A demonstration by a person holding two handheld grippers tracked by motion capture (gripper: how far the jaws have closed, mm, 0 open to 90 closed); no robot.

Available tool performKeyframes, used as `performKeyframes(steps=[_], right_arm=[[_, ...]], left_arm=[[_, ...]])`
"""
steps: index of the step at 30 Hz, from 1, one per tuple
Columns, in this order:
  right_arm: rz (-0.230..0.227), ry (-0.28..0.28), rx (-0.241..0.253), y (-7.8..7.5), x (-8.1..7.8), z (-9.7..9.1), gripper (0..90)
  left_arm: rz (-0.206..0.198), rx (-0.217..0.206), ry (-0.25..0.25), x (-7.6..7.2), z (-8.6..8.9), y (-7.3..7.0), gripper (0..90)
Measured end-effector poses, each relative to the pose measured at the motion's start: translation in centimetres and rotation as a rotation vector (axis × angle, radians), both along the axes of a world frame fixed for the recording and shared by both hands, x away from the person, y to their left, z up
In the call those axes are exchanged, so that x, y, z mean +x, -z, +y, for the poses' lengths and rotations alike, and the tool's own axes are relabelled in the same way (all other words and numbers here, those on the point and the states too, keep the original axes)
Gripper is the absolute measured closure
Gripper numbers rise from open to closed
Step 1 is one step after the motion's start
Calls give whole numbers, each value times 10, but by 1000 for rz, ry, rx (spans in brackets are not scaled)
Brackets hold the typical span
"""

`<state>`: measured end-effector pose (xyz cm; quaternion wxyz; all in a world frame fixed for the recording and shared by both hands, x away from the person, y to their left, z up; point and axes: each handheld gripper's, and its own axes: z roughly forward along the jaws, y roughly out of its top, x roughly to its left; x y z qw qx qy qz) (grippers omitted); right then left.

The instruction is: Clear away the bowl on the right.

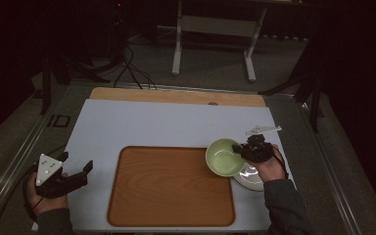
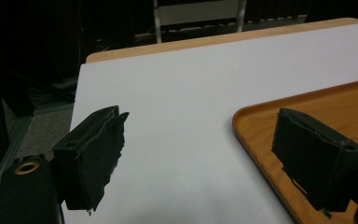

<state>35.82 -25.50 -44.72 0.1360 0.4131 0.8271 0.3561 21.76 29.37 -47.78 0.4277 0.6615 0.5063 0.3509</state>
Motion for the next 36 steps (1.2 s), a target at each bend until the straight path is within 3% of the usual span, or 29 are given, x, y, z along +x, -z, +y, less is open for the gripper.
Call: performKeyframes(steps=[36], right_arm=[[-8,-84,21,-5,-1,38,829]], left_arm=[[1,-1,4,1,0,0,165]])
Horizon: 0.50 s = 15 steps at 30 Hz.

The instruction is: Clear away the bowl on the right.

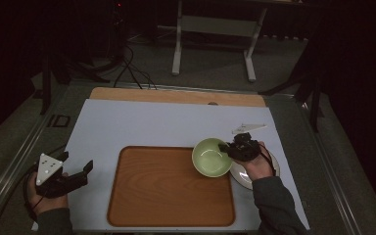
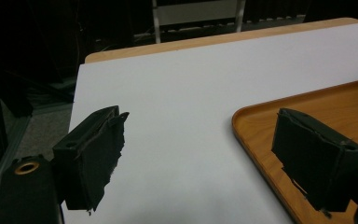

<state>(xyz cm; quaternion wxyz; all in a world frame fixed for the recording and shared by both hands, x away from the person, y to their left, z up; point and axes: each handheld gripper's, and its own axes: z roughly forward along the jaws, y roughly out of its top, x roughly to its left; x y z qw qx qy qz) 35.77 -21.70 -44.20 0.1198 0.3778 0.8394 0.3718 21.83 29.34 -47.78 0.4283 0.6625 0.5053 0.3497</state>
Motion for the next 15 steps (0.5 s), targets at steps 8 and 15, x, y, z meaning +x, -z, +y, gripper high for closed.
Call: performKeyframes(steps=[8,15], right_arm=[[5,-16,-4,2,-3,7,828],[2,-32,-2,2,-5,13,827]], left_arm=[[-1,2,2,0,0,0,165],[-1,4,3,0,-1,0,165]])
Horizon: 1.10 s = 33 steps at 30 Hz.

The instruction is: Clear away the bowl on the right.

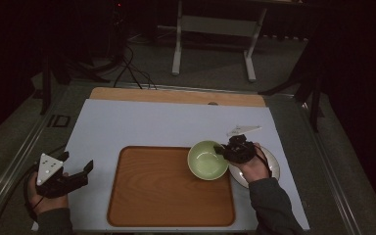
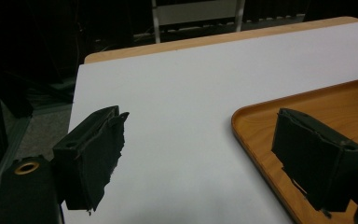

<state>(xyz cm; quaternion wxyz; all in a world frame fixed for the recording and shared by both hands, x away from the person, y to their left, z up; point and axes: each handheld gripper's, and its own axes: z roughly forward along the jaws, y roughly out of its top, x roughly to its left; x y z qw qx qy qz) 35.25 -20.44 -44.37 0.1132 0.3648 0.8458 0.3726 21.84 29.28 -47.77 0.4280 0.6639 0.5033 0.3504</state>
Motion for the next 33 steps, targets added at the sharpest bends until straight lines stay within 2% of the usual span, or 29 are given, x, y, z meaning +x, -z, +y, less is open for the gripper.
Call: performKeyframes(steps=[33], right_arm=[[3,-73,13,0,-5,29,826]], left_arm=[[-2,1,-1,0,0,0,165]])
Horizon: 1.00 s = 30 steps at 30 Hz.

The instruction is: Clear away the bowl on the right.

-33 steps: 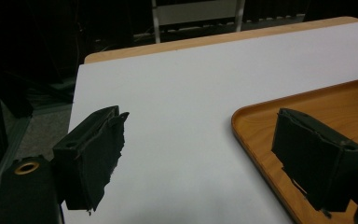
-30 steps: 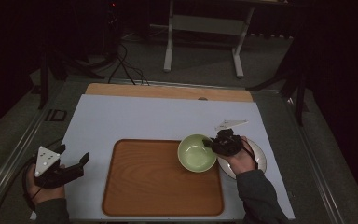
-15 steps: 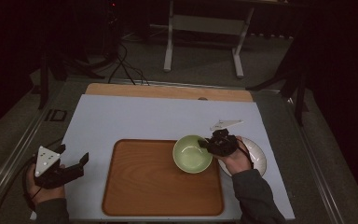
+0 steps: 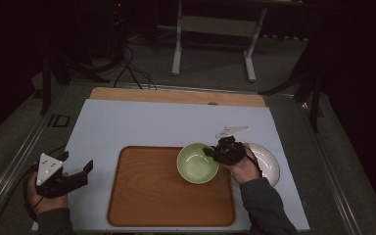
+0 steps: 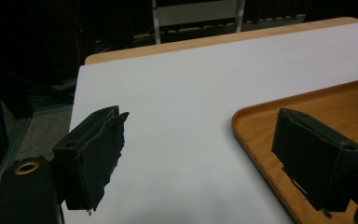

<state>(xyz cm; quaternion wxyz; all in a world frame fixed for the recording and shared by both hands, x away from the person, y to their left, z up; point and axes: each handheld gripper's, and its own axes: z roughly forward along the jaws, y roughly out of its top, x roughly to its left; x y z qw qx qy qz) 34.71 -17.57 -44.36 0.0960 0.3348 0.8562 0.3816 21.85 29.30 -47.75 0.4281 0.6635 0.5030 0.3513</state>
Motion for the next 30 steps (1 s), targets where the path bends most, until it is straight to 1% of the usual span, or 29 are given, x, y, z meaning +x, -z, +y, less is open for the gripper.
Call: performKeyframes(steps=[8,14,26,30], right_arm=[[6,-15,-4,3,-2,7,825],[12,-34,-9,6,-2,16,824],[15,-56,-5,6,-4,26,824],[20,-73,-14,9,-4,34,823]], left_arm=[[-1,0,1,0,0,0,165],[-4,-3,-3,0,1,0,165],[-5,-2,-1,0,1,0,165],[-5,-2,-1,0,1,0,165]])
